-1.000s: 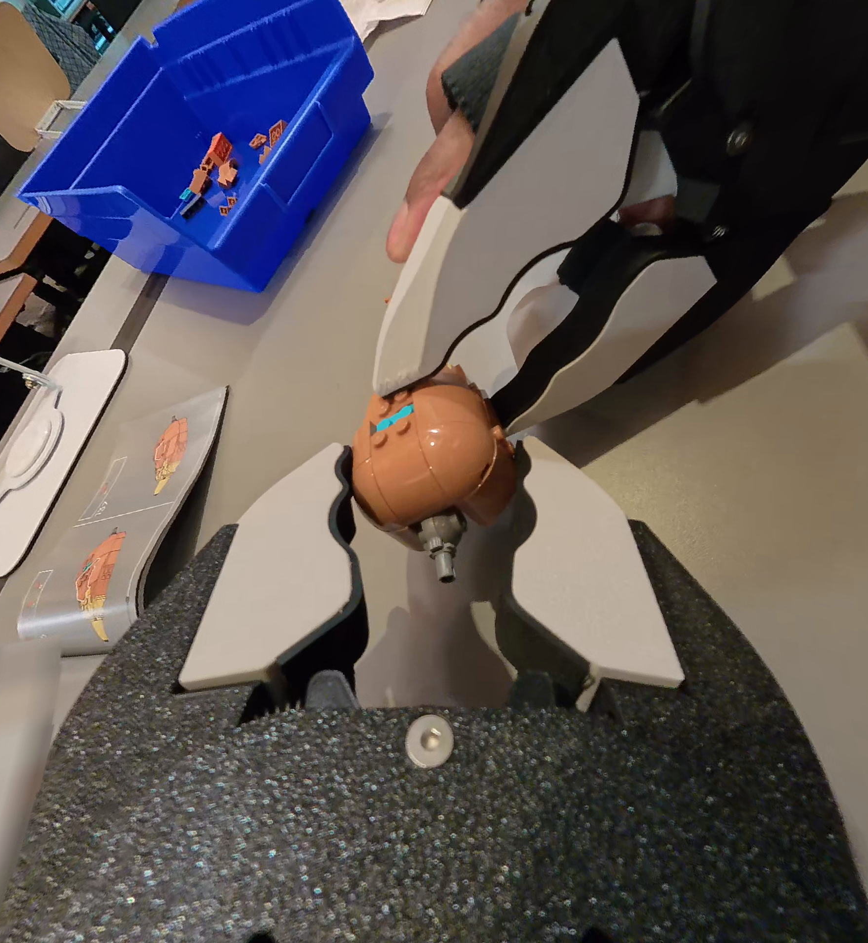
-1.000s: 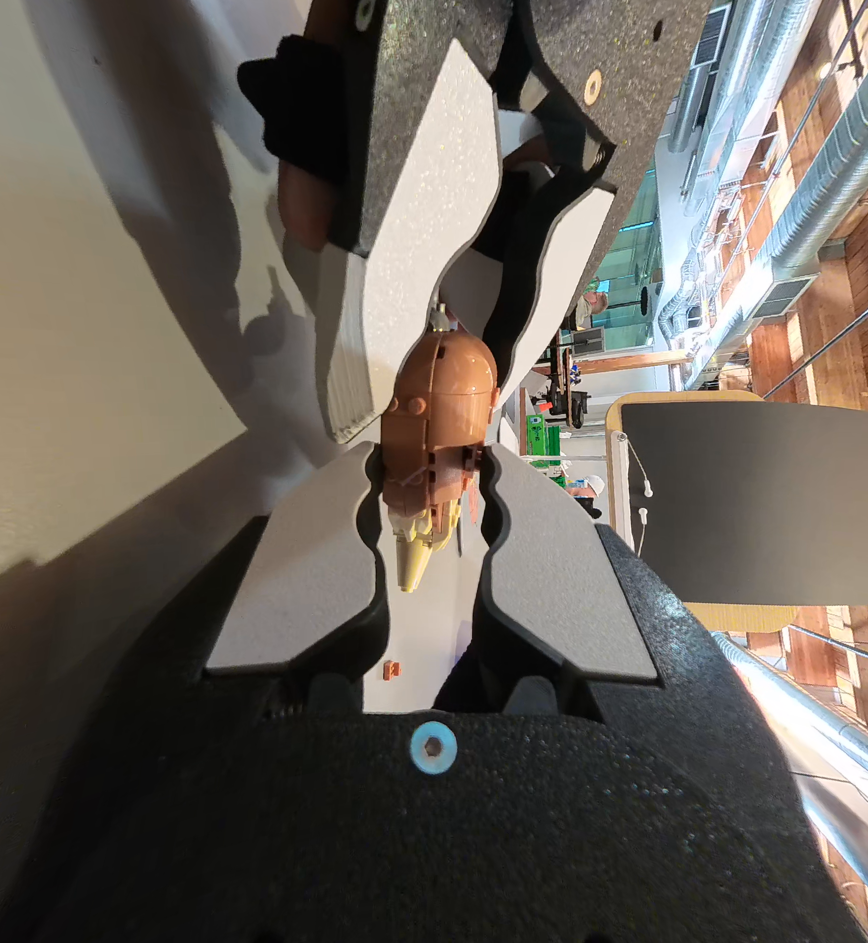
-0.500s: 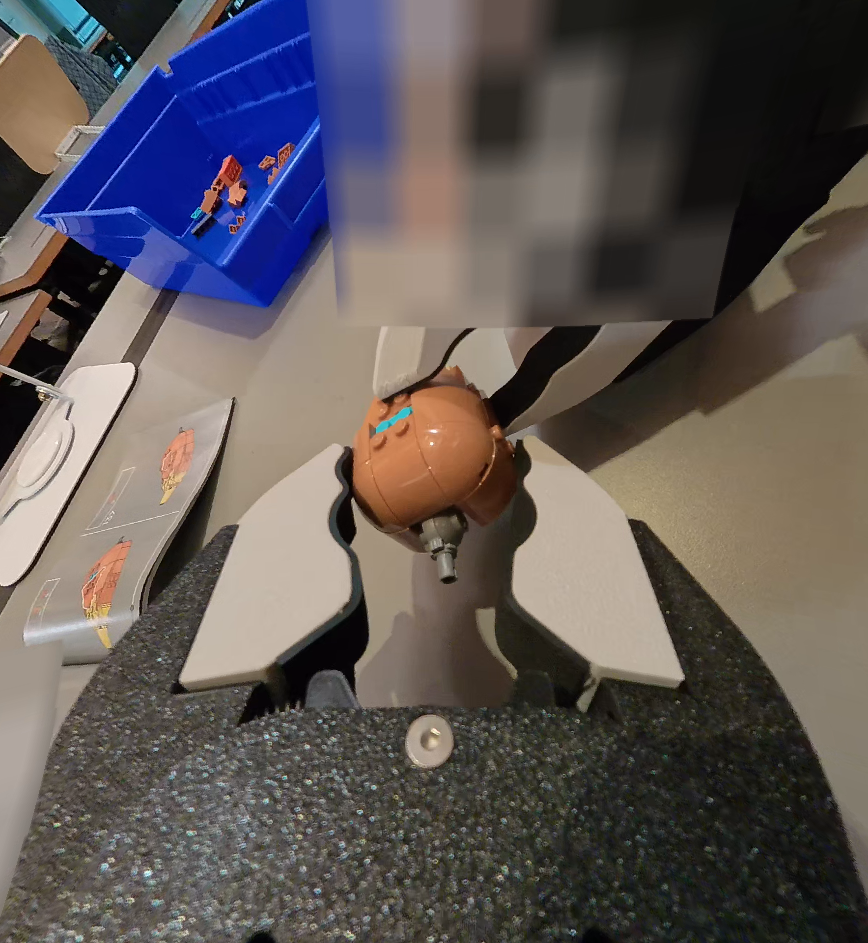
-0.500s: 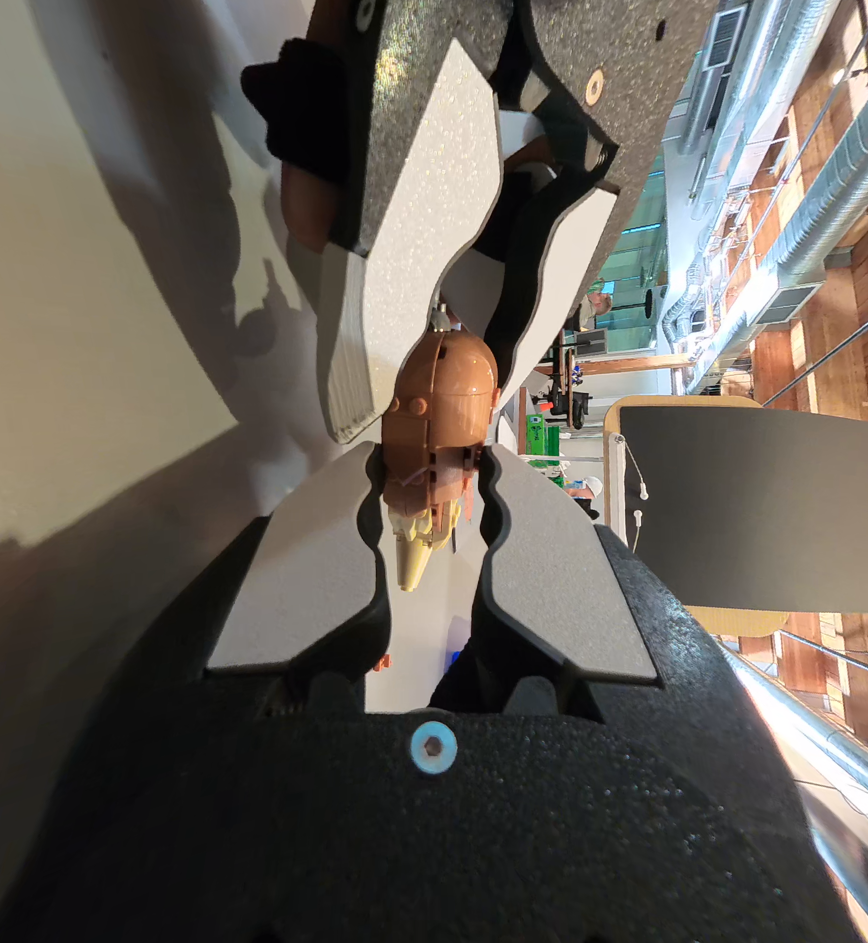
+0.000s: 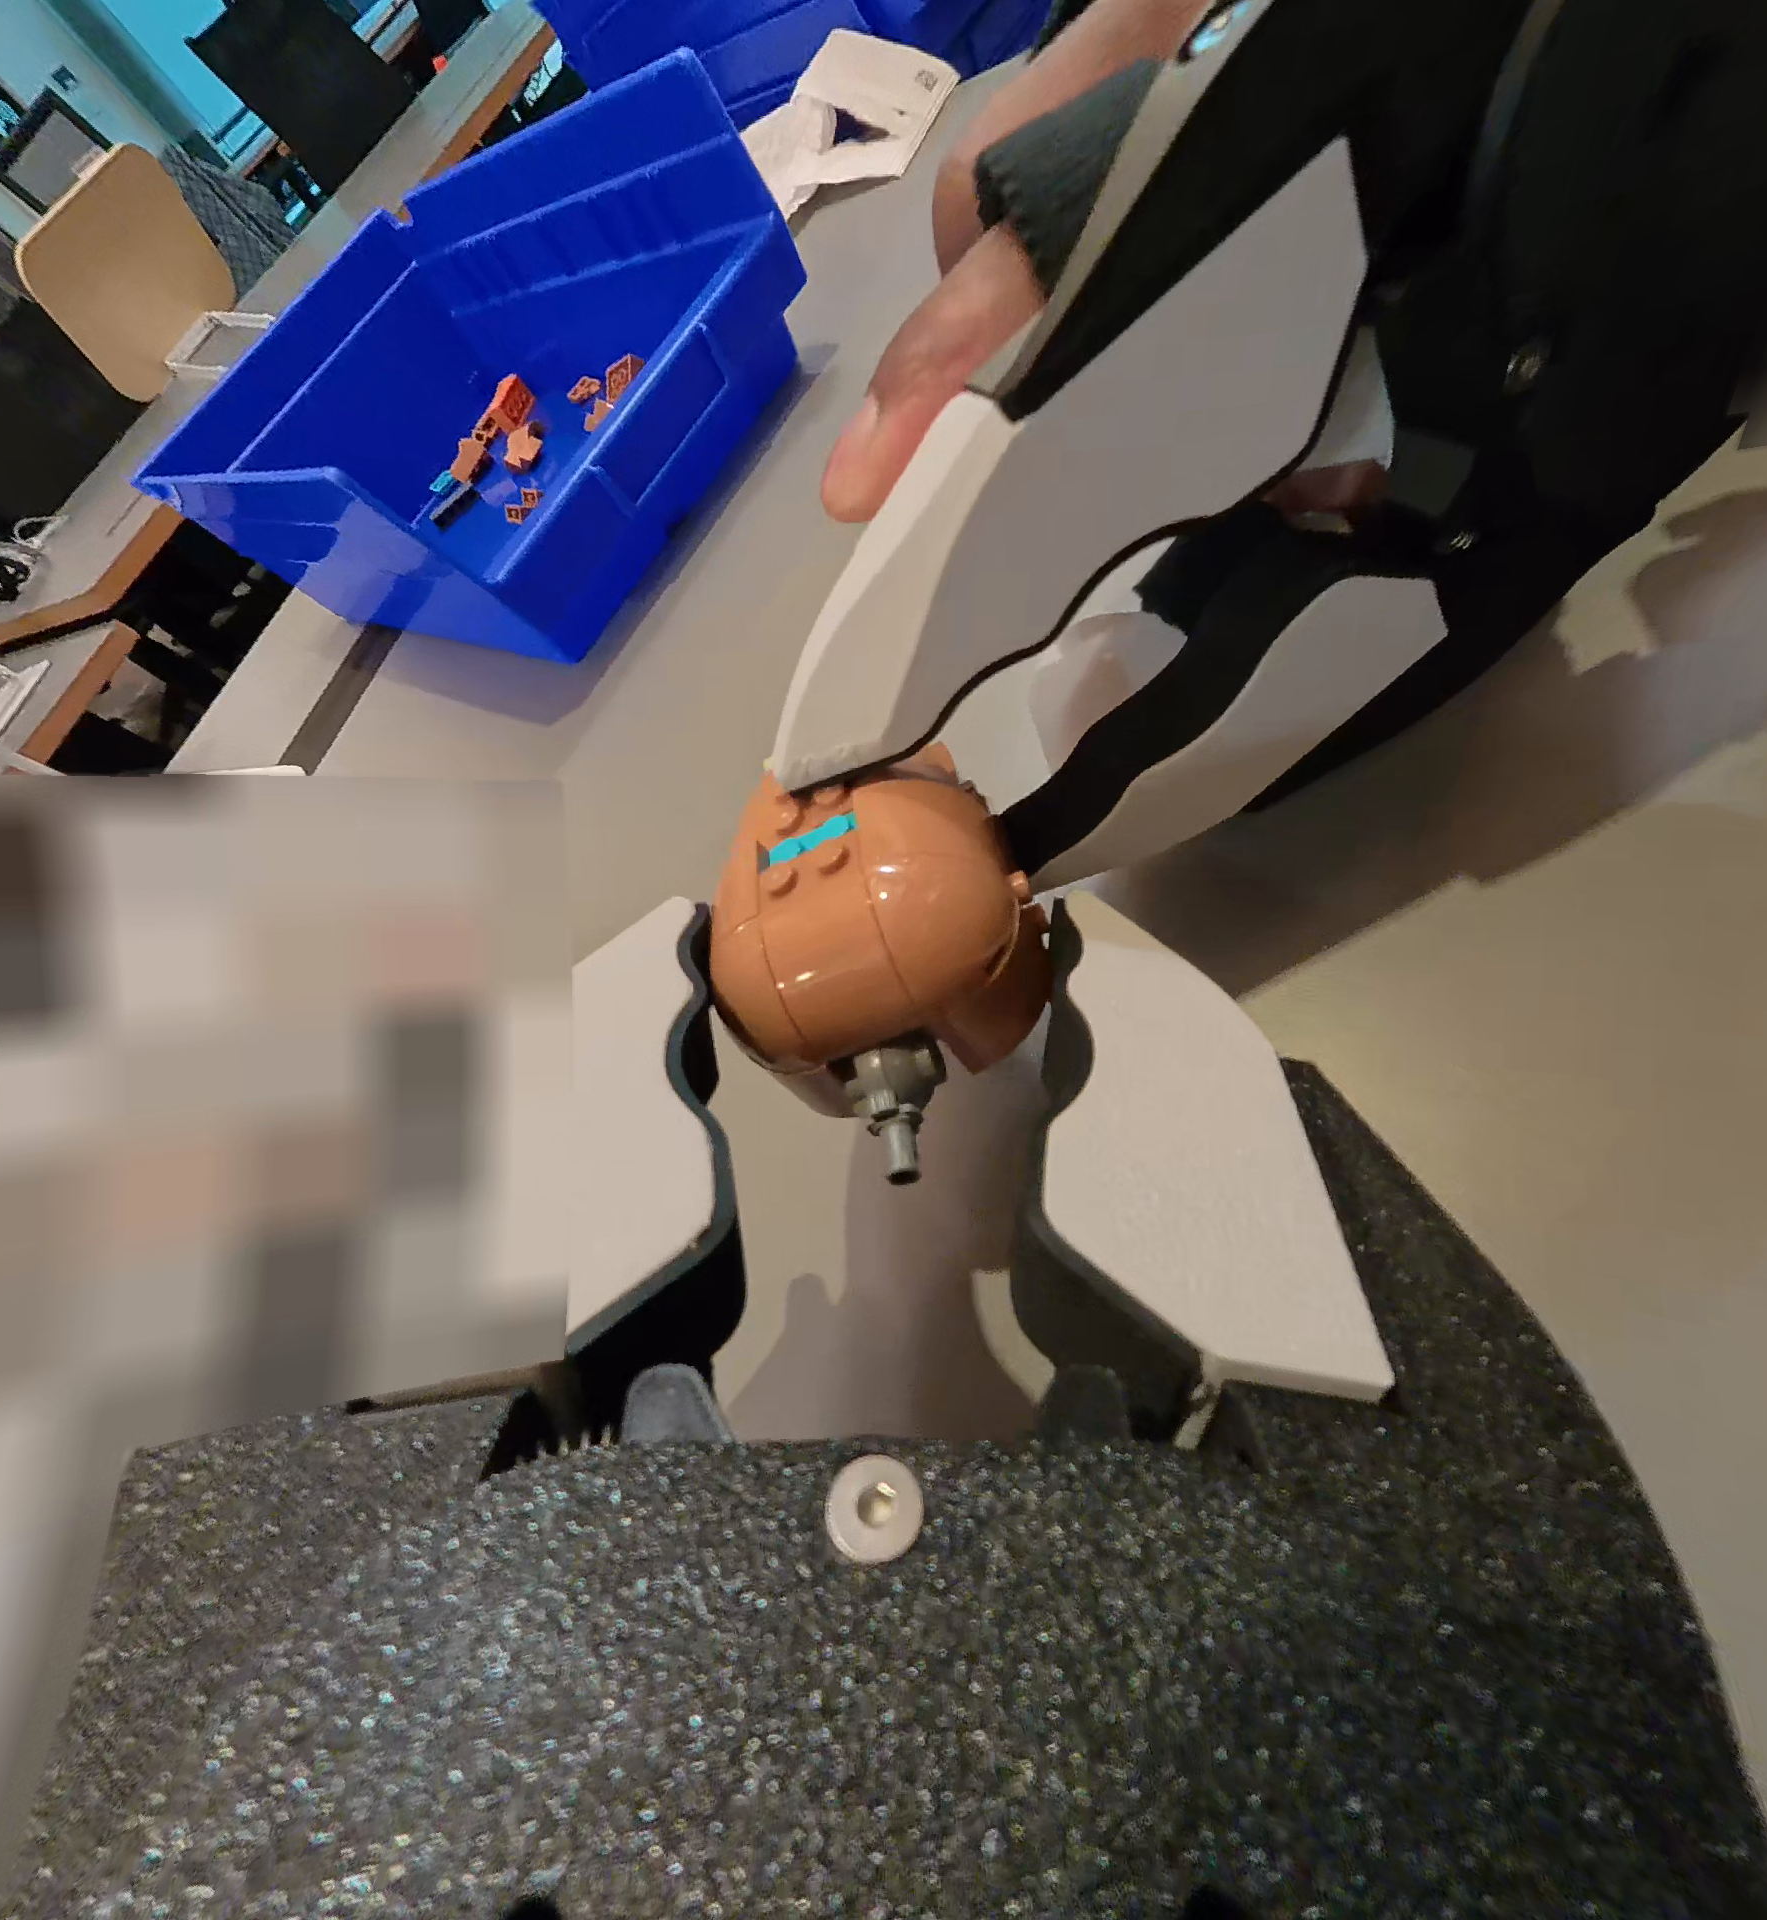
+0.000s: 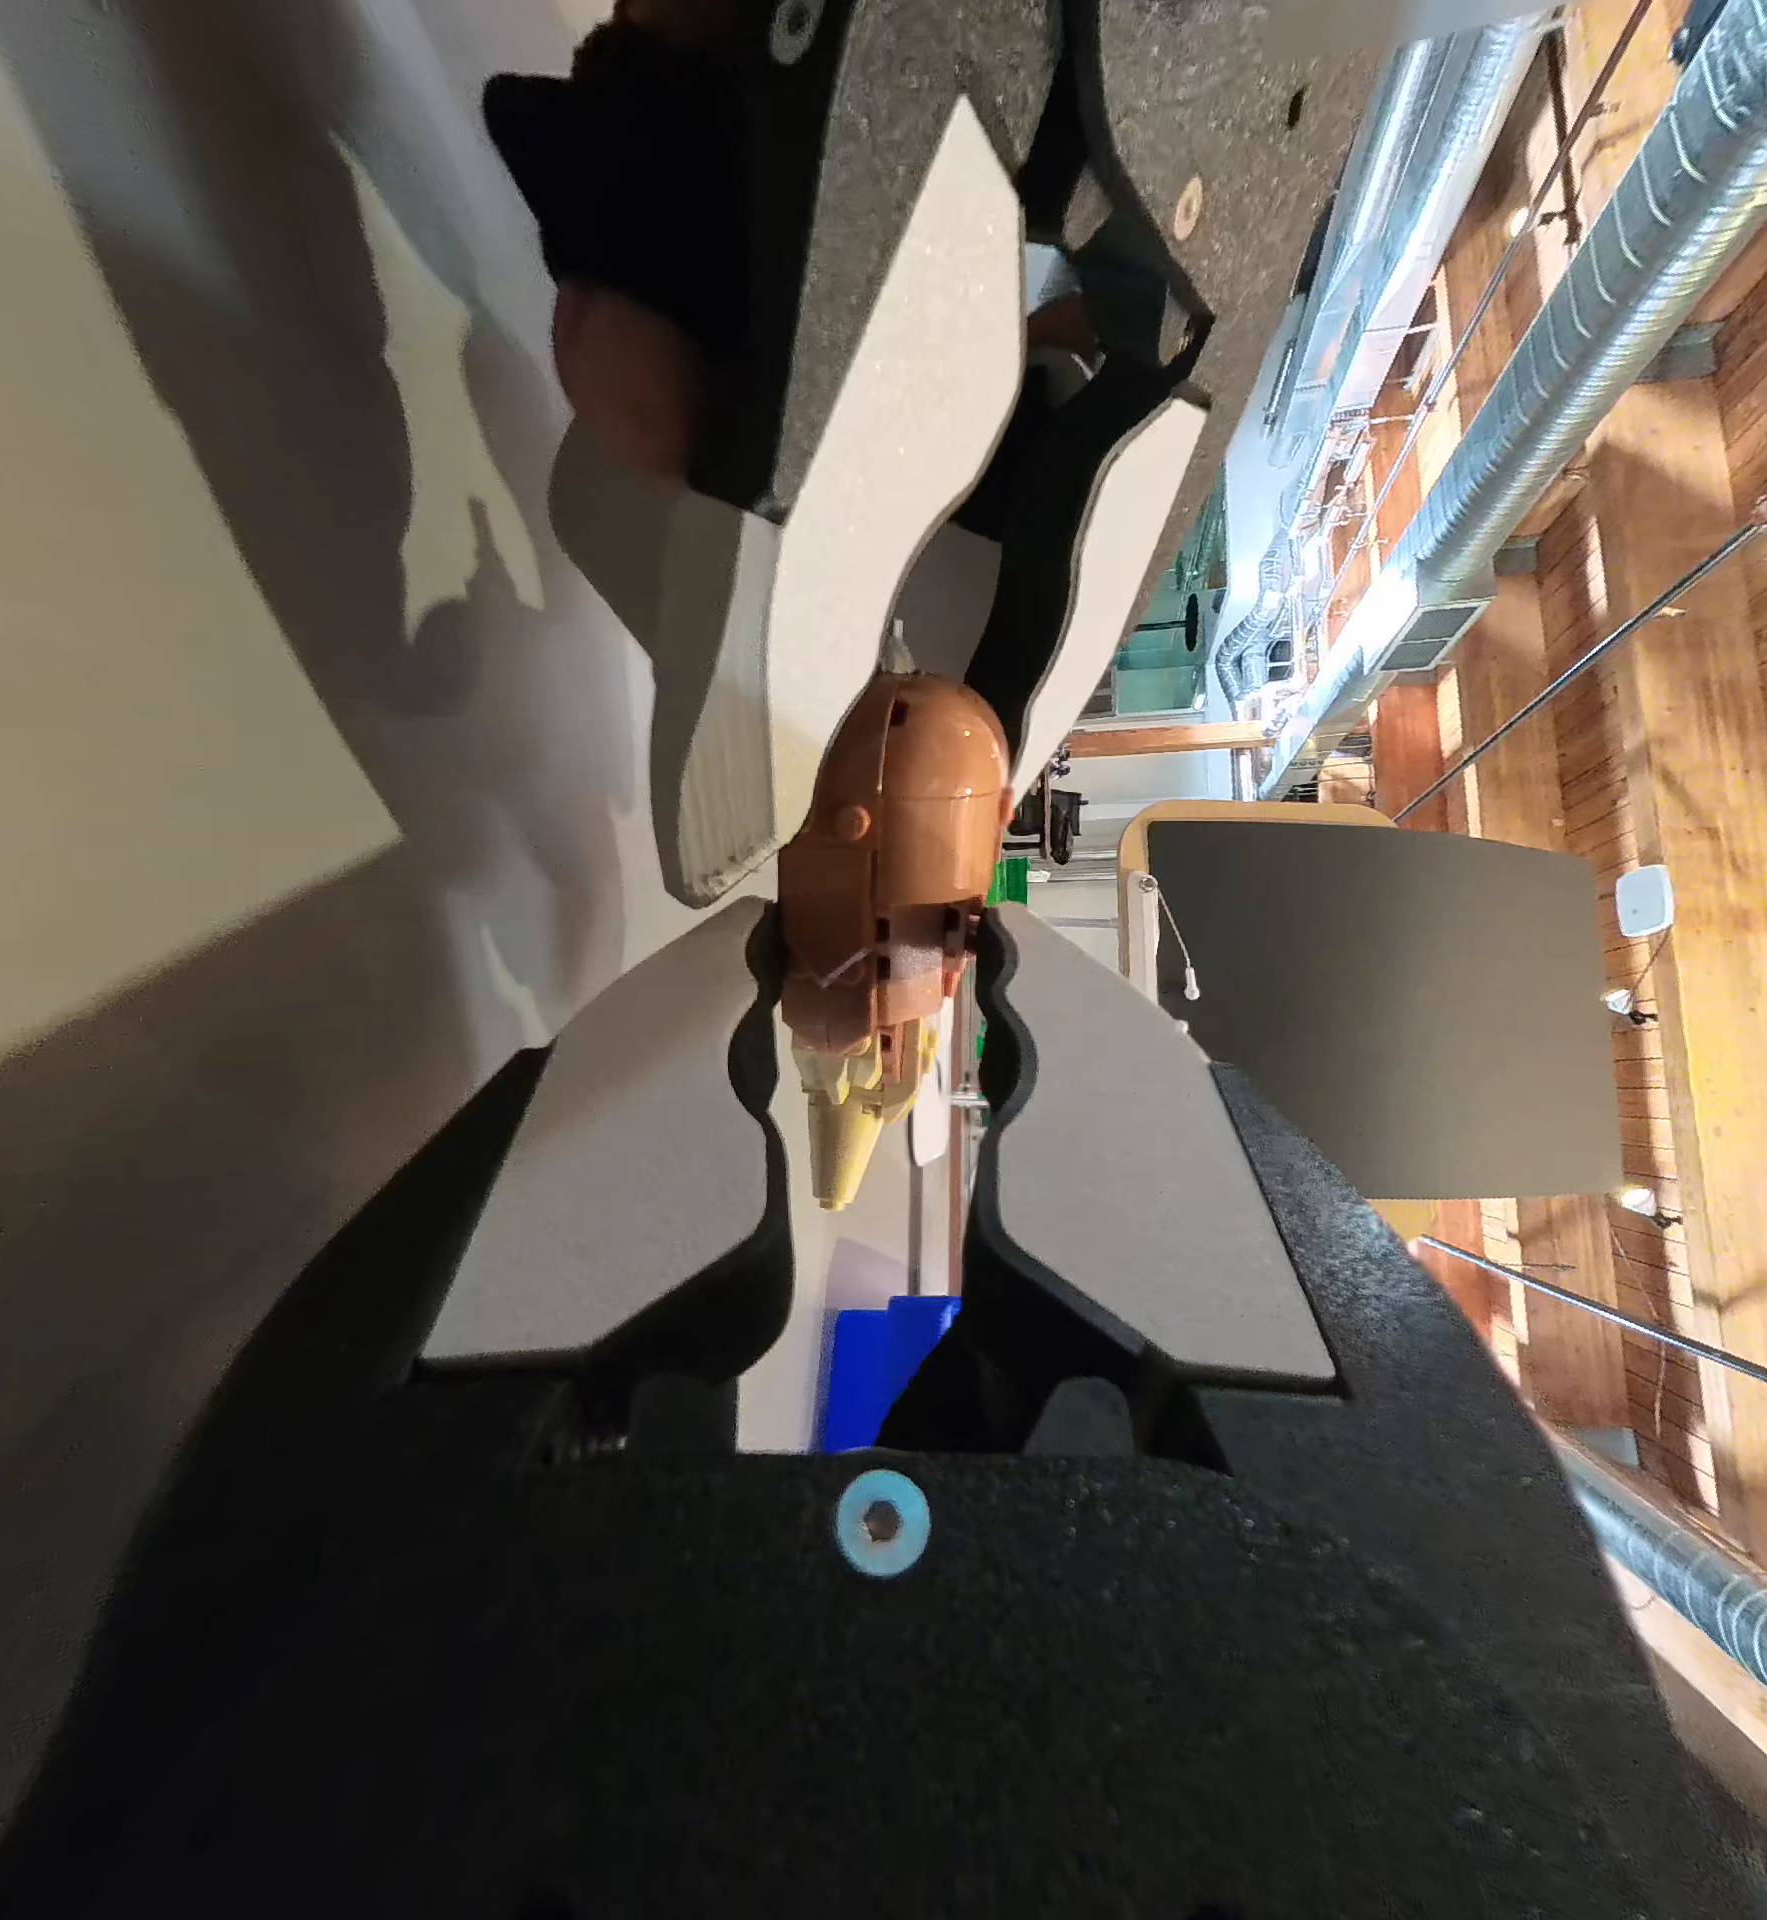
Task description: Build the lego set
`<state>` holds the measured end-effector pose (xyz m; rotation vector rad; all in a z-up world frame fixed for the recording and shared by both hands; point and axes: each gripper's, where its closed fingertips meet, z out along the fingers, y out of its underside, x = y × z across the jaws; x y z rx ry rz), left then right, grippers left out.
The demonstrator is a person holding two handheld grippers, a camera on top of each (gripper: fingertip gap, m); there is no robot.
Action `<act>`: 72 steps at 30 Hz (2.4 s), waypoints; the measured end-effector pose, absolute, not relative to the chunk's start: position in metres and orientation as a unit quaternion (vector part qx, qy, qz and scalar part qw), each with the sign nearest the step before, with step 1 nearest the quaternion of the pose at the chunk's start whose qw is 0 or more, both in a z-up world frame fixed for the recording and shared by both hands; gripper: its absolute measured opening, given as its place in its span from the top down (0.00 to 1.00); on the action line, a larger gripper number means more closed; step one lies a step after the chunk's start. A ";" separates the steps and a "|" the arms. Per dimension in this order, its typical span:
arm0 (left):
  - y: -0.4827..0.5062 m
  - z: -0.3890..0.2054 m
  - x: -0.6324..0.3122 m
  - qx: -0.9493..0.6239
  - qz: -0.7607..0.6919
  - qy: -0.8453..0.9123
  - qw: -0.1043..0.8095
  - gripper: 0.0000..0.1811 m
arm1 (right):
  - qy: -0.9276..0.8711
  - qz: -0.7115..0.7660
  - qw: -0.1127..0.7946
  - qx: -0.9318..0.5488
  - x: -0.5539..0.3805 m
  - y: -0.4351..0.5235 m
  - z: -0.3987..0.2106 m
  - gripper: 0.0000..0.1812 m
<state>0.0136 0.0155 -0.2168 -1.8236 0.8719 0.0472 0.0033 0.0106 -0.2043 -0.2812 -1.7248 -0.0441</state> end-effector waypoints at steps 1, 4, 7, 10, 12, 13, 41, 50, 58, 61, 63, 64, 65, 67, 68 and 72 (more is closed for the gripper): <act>0.015 -0.217 0.013 -0.766 0.012 0.361 0.532 0.66 | -0.756 -0.020 0.643 -0.122 0.003 0.010 -0.204 0.80; 0.014 -0.215 0.013 -0.766 0.003 0.354 0.536 0.65 | -0.752 -0.024 0.647 -0.120 0.003 0.010 -0.202 0.80; 0.012 -0.215 0.013 -0.773 -0.020 0.345 0.533 0.65 | -0.748 -0.028 0.652 -0.117 0.004 0.010 -0.200 0.80; 0.009 -0.210 0.015 -0.777 -0.082 0.314 0.540 0.65 | -0.746 -0.035 0.656 -0.114 0.003 0.010 -0.199 0.80; 0.010 -0.206 0.014 -0.780 -0.118 0.284 0.545 0.65 | -0.743 -0.041 0.659 -0.111 0.003 0.009 -0.198 0.80; 0.010 -0.205 0.014 -0.781 -0.131 0.273 0.546 0.65 | -0.742 -0.041 0.660 -0.110 0.003 0.008 -0.197 0.80; 0.012 -0.198 0.019 -0.752 -0.141 0.257 0.591 0.67 | -0.711 -0.020 0.695 -0.108 0.007 0.004 -0.186 0.80; 0.011 -0.199 0.021 -0.749 -0.138 0.268 0.590 0.67 | -0.717 -0.028 0.690 -0.090 0.009 0.002 -0.188 0.81; 0.012 -0.202 0.022 -0.753 -0.139 0.267 0.585 0.68 | -0.724 -0.039 0.684 -0.077 0.010 0.002 -0.190 0.81; 0.011 -0.203 0.022 -0.755 -0.140 0.267 0.582 0.68 | -0.728 -0.040 0.681 -0.075 0.010 0.001 -0.192 0.81; 0.011 -0.204 0.022 -0.755 -0.140 0.266 0.583 0.67 | -0.727 -0.041 0.682 -0.072 0.010 0.001 -0.192 0.81; 0.011 -0.203 0.022 -0.752 -0.137 0.268 0.587 0.67 | -0.720 -0.036 0.689 -0.073 0.010 0.001 -0.191 0.81; 0.012 -0.203 0.021 -0.752 -0.130 0.270 0.587 0.67 | -0.717 -0.031 0.692 -0.078 0.010 0.002 -0.191 0.81; 0.014 -0.204 0.019 -0.754 -0.131 0.263 0.587 0.67 | -0.716 -0.032 0.691 -0.089 0.008 0.004 -0.192 0.81; 0.014 -0.204 0.019 -0.754 -0.130 0.262 0.588 0.67 | -0.714 -0.032 0.693 -0.090 0.008 0.005 -0.192 0.80; 0.014 -0.205 0.018 -0.753 -0.116 0.271 0.589 0.67 | -0.708 -0.034 0.701 -0.085 0.007 0.004 -0.190 0.76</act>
